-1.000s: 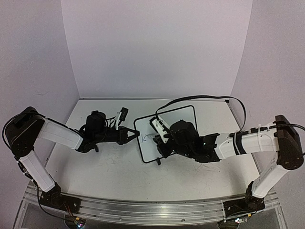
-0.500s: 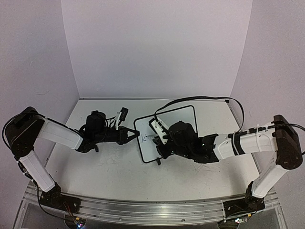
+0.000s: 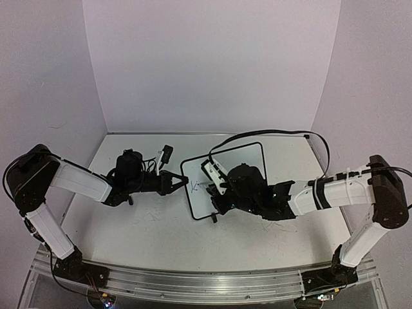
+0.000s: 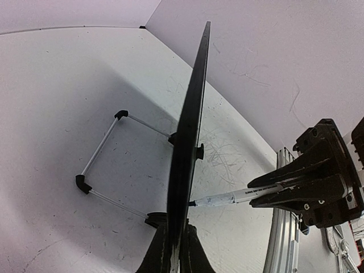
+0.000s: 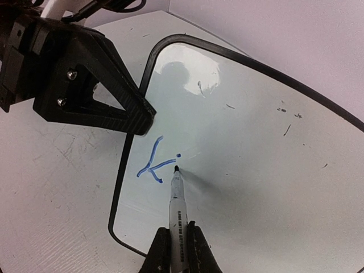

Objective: Write a sentence on the whiteboard

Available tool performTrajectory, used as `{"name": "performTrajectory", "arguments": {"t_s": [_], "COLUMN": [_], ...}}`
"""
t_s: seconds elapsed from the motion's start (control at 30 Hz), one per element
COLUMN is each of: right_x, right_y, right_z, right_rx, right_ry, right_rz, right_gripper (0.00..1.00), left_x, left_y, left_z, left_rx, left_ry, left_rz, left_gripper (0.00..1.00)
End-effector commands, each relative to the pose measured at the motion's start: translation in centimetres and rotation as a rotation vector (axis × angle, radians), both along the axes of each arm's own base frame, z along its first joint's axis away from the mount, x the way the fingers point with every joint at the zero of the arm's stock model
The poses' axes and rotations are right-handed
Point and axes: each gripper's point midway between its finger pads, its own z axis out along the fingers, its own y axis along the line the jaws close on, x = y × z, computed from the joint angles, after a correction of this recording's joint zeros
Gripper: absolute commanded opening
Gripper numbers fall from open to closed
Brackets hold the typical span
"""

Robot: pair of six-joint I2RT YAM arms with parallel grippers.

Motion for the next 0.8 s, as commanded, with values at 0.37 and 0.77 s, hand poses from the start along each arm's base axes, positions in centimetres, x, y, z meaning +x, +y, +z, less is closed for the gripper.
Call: {"name": "performTrajectory", "arguments": {"t_s": [0.37, 0.77], "right_x": [-0.2, -0.8], "right_y": [0.2, 0.0], "right_z": [-0.9, -2.0], "right_rx": [-0.002, -0.019], "right_ry": [0.036, 0.061], "right_rz": [-0.003, 0.009], "right_gripper": [0.00, 0.00], "left_x": [-0.3, -0.4], "left_y": [0.6, 0.7], "left_z": [0.6, 0.7], "left_rx": [0.008, 0.007], "left_ry": [-0.020, -0.020], "left_rz": [0.011, 0.013], "left_gripper": [0.00, 0.00]}}
